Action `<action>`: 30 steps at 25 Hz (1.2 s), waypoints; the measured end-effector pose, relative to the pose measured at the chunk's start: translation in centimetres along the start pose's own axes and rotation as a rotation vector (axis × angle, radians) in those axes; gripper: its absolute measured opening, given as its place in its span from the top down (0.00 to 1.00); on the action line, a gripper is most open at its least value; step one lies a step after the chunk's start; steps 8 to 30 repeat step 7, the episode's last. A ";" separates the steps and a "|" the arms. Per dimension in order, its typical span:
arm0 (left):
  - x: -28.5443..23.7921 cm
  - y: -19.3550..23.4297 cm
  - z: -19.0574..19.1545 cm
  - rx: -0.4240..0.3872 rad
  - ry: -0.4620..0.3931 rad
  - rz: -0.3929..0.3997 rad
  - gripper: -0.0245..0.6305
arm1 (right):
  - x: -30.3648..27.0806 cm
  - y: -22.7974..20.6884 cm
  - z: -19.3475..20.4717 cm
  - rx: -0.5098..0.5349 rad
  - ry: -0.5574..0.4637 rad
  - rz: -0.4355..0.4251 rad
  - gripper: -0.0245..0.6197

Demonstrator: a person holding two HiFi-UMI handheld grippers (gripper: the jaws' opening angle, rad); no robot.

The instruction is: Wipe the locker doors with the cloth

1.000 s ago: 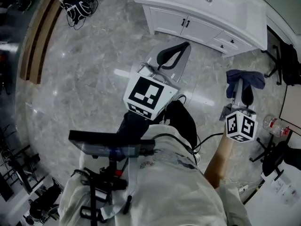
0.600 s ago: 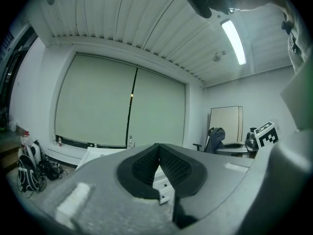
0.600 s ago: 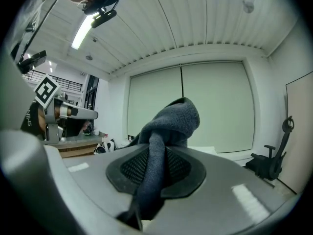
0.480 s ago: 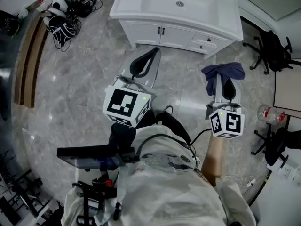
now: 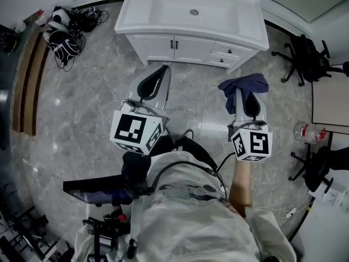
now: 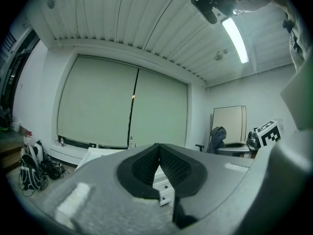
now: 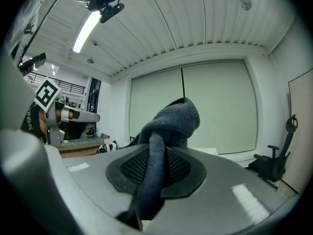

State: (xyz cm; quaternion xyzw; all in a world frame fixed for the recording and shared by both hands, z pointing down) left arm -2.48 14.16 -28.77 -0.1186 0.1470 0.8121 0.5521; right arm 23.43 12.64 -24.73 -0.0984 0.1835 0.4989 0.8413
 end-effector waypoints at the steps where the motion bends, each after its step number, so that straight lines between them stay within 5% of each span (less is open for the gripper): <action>1: -0.2 0.0 -0.1 -0.003 0.001 0.000 0.96 | -0.1 -0.1 -0.1 -0.001 -0.002 -0.002 0.85; 30: -1.4 -0.6 0.0 -0.010 0.013 -0.002 0.96 | -0.9 -1.3 0.2 -0.009 -0.007 -0.013 0.85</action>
Point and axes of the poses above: the fingertips, and each gripper's own axes: x backward along the fingers, y to its left, z out of its underside, the point moved 6 cm from there along x, backward along the fingers, and after that the axes turned 15 degrees about y, right-handed, at the moved point
